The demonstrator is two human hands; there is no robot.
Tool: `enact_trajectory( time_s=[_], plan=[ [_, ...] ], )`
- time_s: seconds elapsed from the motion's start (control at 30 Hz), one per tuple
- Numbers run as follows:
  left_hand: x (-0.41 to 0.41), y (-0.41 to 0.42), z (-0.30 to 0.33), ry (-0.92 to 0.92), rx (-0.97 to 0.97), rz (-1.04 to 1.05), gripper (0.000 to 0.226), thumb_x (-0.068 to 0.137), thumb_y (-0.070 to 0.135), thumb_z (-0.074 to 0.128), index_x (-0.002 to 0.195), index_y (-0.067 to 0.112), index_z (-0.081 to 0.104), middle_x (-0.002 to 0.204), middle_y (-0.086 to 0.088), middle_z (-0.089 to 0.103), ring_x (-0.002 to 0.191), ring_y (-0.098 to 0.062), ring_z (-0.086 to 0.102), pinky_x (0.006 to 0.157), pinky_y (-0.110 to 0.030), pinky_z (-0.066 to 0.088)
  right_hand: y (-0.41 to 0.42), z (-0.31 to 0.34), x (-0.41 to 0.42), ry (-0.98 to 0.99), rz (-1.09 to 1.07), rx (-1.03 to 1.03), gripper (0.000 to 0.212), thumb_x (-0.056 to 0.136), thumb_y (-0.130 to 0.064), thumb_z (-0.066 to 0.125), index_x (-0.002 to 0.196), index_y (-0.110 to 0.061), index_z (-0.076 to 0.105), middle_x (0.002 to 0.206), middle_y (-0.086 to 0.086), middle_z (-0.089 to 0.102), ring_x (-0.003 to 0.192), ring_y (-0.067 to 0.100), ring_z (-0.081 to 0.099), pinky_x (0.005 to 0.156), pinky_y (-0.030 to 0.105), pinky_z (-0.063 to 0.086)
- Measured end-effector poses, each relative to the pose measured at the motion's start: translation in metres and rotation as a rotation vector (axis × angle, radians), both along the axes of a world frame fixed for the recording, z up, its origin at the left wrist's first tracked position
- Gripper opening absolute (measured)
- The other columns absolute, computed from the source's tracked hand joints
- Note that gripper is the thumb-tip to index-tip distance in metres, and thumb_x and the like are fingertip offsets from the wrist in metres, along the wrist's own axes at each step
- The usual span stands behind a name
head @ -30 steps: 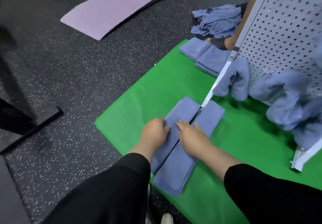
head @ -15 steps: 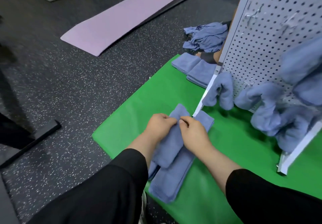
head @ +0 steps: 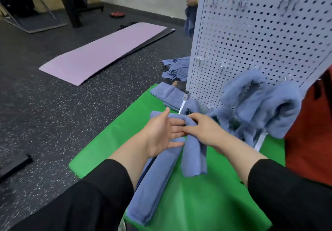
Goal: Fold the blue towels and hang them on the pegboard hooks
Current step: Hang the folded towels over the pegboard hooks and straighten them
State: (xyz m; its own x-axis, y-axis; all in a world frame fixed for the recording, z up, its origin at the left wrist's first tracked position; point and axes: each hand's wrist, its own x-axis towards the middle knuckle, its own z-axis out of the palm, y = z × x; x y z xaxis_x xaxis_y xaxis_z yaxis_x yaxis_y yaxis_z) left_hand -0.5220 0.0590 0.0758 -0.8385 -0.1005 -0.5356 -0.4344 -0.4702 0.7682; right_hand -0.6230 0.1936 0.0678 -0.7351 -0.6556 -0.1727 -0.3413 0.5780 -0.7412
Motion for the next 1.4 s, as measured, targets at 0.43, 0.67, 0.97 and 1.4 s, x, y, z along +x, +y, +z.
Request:
enact_trajectory(
  time_s=[0.43,0.67,0.97,1.4],
  plan=[
    [-0.055,0.014,0.031,0.43,-1.646,-0.136,0.024,0.084,0.035,0.066,0.106,0.025,0.066,0.102,0.001,0.064,0.105,-0.028,0.059,0.083,-0.035,0.036,0.033,0.061,-0.021,0.335,-0.061,0.016,0.021,0.084,-0.01,0.055,0.092,-0.026,0.064,0.088,-0.002,0.07,0.088,0.022,0.062,0.077,0.037,0.049],
    [-0.077,0.011,0.062,0.444,-1.456,0.088,0.011,0.089,0.03,0.059,0.091,0.025,0.05,0.085,0.007,0.056,0.082,-0.025,0.054,0.065,-0.039,0.044,0.03,0.065,-0.033,0.52,-0.247,-0.008,0.032,0.087,-0.013,0.058,0.115,-0.027,0.057,0.101,-0.001,0.066,0.09,0.024,0.06,0.078,0.042,0.051],
    [-0.113,0.002,0.072,0.417,-1.371,0.305,0.032,0.089,0.014,0.056,0.117,0.029,0.06,0.109,0.002,0.065,0.097,-0.025,0.055,0.075,-0.038,0.043,0.017,0.105,-0.075,0.561,-0.494,-0.242,0.033,0.097,-0.016,0.053,0.127,-0.025,0.063,0.106,-0.002,0.072,0.098,0.016,0.062,0.082,0.028,0.045],
    [-0.185,0.027,0.044,0.314,-1.23,0.479,0.023,0.101,0.024,0.049,0.118,0.021,0.064,0.104,-0.012,0.071,0.098,-0.037,0.06,0.068,-0.038,0.039,-0.005,0.095,-0.14,0.429,-0.672,-0.271,0.027,0.097,-0.011,0.046,0.113,-0.018,0.066,0.096,0.003,0.07,0.086,0.024,0.065,0.067,0.031,0.05]
  ],
)
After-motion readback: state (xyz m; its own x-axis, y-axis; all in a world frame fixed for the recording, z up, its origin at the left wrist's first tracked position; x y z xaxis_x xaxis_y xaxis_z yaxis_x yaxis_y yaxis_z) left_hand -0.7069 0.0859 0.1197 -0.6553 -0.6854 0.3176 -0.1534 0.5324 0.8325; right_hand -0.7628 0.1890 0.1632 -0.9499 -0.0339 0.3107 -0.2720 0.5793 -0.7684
